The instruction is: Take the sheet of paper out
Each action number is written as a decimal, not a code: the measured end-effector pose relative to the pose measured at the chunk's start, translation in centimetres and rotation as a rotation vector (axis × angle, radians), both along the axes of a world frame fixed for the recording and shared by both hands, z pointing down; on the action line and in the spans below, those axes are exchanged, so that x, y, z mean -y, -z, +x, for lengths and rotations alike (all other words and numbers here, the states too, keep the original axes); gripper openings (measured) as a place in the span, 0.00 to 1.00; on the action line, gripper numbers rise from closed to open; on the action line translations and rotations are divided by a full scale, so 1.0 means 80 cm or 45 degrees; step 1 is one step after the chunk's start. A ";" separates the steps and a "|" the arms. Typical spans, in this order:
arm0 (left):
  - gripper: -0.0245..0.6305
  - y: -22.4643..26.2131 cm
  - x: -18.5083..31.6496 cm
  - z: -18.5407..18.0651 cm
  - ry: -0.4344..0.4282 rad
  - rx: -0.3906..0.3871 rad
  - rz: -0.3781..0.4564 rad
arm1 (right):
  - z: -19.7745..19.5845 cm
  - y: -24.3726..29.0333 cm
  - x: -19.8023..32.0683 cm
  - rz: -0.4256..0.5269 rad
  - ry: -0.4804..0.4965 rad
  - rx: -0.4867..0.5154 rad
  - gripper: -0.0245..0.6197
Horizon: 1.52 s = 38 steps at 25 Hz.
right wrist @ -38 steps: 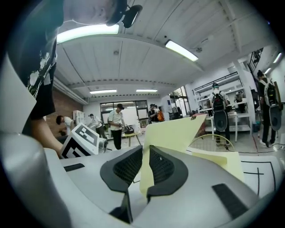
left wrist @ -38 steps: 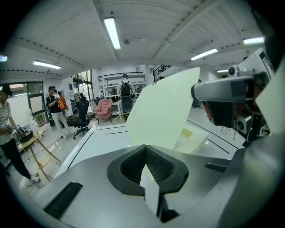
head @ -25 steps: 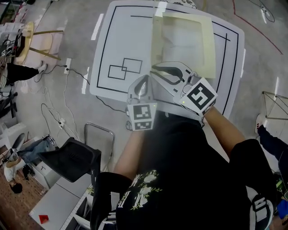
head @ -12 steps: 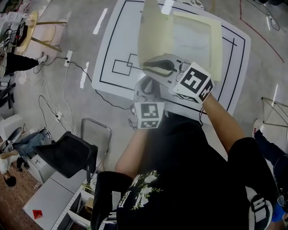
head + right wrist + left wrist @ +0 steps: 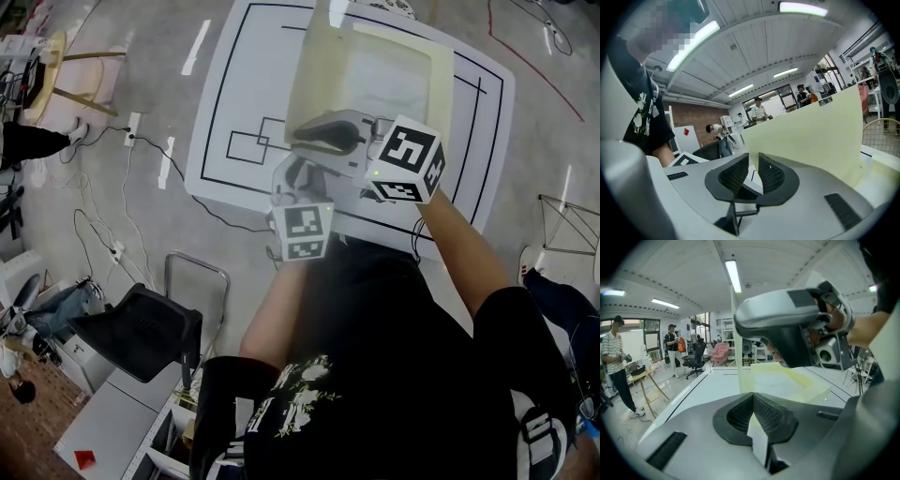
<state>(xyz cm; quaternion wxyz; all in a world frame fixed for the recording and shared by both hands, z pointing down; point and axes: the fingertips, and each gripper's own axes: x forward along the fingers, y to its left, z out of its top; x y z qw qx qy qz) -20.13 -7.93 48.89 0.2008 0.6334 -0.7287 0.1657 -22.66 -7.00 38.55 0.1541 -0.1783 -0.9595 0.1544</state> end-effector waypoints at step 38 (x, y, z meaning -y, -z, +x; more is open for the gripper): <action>0.04 -0.022 0.022 -0.050 0.040 -0.097 -0.074 | 0.062 -0.203 0.210 0.331 -0.618 -0.623 0.27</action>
